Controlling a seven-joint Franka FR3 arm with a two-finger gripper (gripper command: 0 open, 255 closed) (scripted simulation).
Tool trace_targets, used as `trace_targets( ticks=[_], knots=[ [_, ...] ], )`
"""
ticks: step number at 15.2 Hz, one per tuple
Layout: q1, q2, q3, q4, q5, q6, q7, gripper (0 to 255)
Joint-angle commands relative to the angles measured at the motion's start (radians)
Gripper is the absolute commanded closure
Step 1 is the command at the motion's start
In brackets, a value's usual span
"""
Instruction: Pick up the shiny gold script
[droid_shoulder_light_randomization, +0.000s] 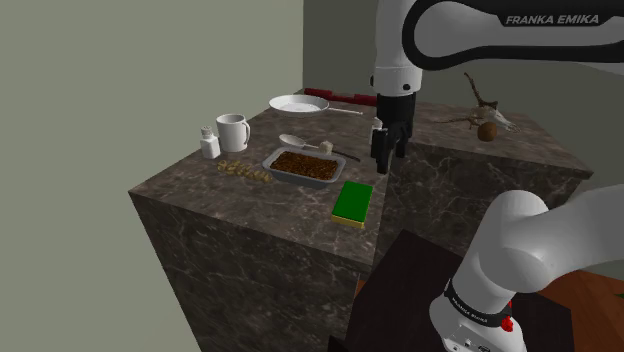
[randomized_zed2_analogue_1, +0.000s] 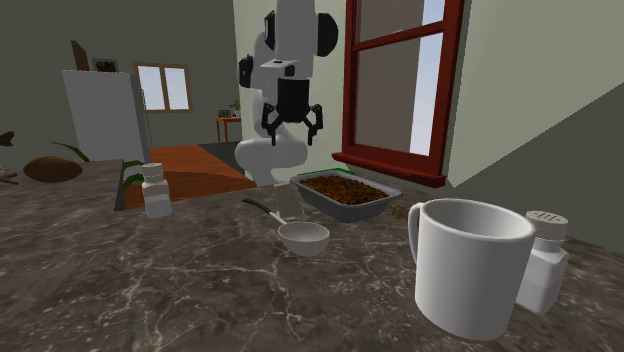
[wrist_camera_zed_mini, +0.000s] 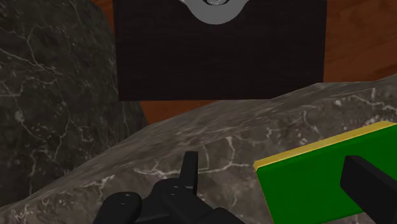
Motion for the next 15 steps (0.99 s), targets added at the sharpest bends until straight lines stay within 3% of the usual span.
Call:
trace_targets(
  ticks=[1, 8, 15],
  knots=[
    [0.000, 0.000, 0.000, 0.000, 0.000, 0.000, 0.000, 0],
    [0.013, 0.265, 0.057, 0.151, 0.028, 0.127, 0.047, 0],
    [0.022, 0.530, 0.108, 0.360, 0.024, 0.197, 0.098, 0]
  ],
)
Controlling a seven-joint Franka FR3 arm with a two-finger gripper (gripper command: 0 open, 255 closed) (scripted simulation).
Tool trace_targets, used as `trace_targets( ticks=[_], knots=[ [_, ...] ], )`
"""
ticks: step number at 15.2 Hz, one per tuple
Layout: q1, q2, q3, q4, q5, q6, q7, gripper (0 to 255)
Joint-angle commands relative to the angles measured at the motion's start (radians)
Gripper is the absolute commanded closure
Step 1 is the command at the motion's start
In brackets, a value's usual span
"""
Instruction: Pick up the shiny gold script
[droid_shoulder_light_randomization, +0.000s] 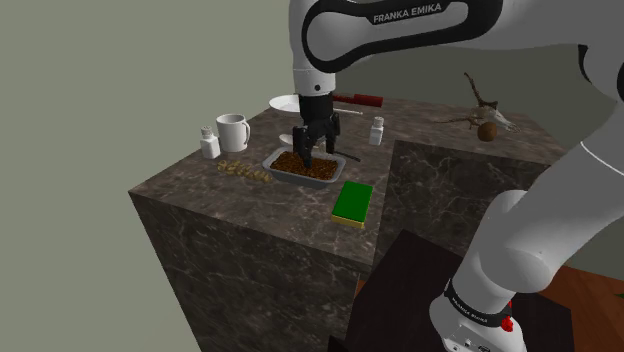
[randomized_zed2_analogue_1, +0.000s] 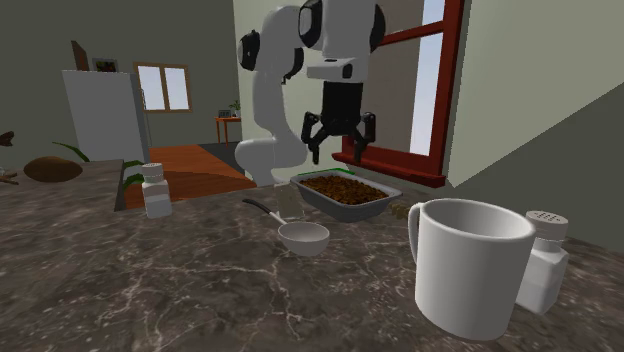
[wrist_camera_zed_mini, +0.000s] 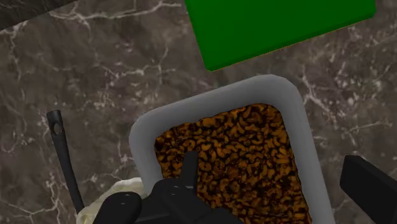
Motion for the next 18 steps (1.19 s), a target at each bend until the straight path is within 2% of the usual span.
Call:
trace_targets(
  ticks=[1, 9, 16, 18],
  knots=[
    [0.006, 0.071, 0.017, 0.059, -0.003, 0.016, 0.020, 0],
    [0.034, 0.387, 0.060, 0.390, -0.052, 0.010, 0.085, 0],
    [0.091, 0.691, 0.076, 0.786, -0.116, -0.077, 0.131, 0],
    [0.090, 0.686, 0.075, 0.753, -0.115, -0.047, 0.131, 0]
  ],
)
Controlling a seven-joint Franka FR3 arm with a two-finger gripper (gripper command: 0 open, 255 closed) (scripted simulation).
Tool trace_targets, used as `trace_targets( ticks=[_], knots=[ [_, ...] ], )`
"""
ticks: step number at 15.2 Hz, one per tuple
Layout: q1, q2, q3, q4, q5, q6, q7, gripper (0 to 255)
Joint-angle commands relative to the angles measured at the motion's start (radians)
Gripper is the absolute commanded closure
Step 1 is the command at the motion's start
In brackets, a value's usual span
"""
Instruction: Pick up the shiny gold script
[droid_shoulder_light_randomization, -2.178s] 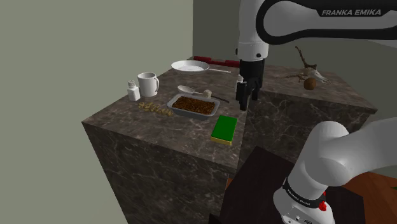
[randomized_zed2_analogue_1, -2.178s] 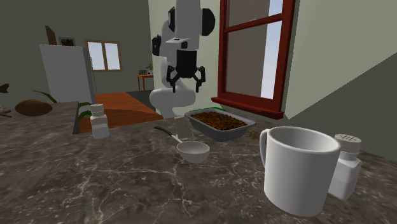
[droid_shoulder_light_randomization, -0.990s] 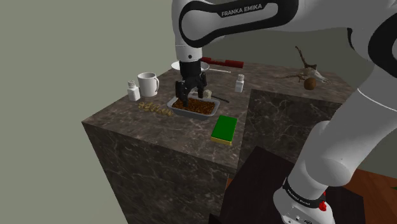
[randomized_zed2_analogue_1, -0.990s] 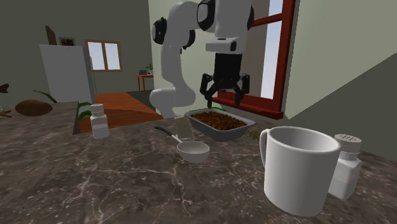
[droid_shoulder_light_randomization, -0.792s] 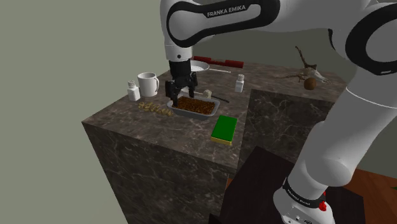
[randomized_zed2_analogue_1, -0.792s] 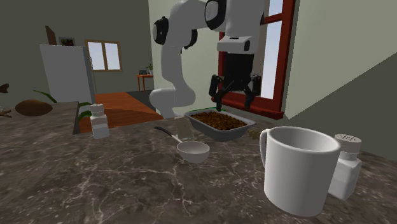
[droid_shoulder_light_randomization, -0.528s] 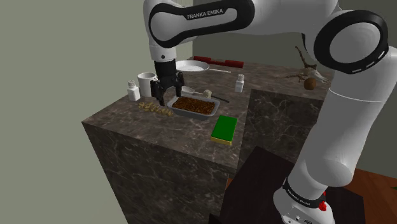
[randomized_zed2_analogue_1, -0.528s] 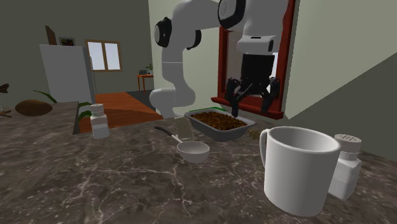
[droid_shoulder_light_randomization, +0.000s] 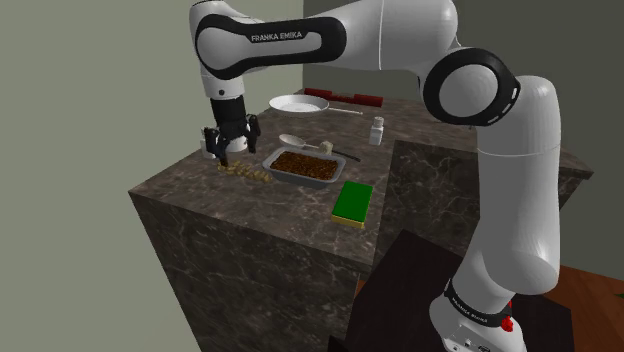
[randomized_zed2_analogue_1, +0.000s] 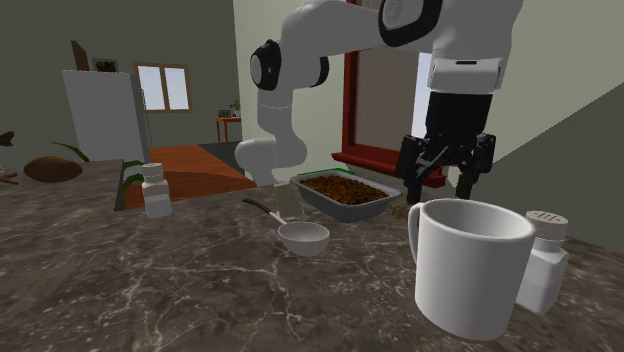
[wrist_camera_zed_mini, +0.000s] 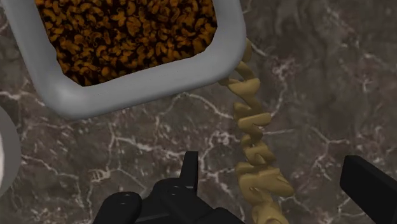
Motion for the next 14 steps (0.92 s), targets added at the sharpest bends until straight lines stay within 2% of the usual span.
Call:
trace_targets(
  ticks=[1, 7, 8, 14],
  knots=[
    [0.001, 0.004, 0.000, -0.016, -0.001, 0.022, 0.001, 0],
    [-0.003, 0.001, -0.001, -0.083, -0.001, 0.085, 0.001, 0],
    [-0.003, 0.001, -0.001, -0.082, 0.000, 0.084, 0.001, 255],
    [-0.003, 0.001, -0.001, -0.082, -0.001, 0.084, 0.001, 255]
  ],
)
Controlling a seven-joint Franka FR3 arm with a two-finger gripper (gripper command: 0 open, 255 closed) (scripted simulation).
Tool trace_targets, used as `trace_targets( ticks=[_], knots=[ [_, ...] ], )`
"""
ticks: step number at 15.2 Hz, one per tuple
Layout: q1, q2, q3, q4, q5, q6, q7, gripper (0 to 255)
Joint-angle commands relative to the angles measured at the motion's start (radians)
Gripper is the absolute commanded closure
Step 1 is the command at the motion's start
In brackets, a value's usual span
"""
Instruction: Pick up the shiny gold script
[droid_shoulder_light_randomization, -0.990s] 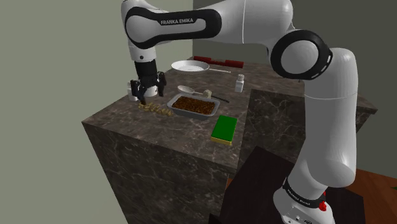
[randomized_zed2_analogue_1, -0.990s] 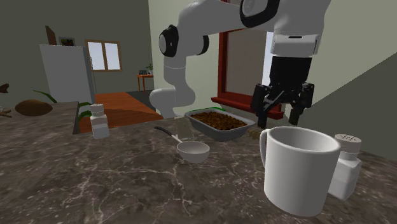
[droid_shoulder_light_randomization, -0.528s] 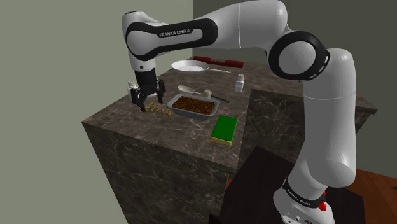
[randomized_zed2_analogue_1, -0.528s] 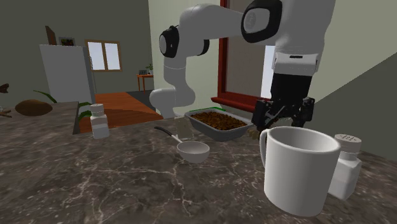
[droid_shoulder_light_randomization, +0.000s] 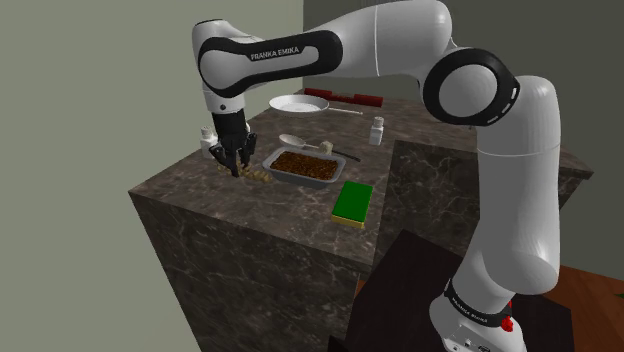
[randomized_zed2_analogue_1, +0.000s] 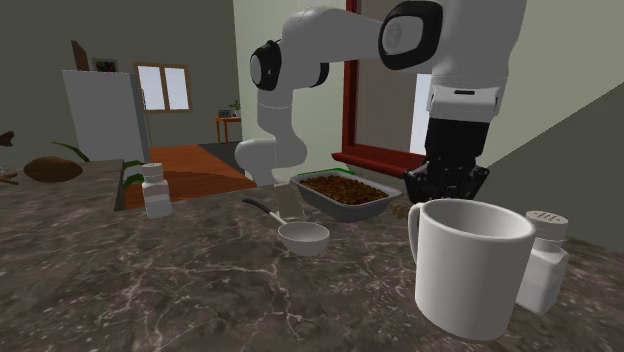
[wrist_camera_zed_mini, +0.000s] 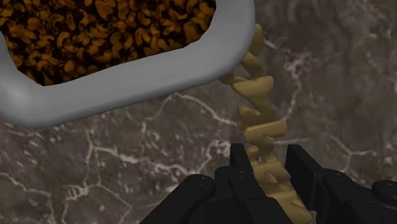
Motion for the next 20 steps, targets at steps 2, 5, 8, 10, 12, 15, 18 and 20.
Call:
trace_targets(
  ticks=[2, 5, 8, 10, 12, 15, 18, 20],
  knots=[
    [0.000, 0.001, -0.001, 0.000, 0.000, 0.000, 0.000, 255],
    [0.001, 0.001, 0.000, 0.026, 0.000, -0.026, 0.000, 255],
    [0.004, 0.005, 0.001, 0.072, -0.001, -0.068, 0.001, 255],
    [0.006, 0.008, 0.001, 0.105, -0.002, -0.097, 0.001, 255],
    [0.008, 0.014, 0.001, 0.140, -0.003, -0.127, 0.002, 255],
    [0.012, 0.024, 0.002, 0.197, -0.005, -0.173, 0.003, 255],
    [0.018, 0.040, 0.002, 0.261, -0.008, -0.222, 0.004, 255],
    [0.018, 0.040, 0.002, 0.264, -0.008, -0.225, 0.004, 255]
  ],
)
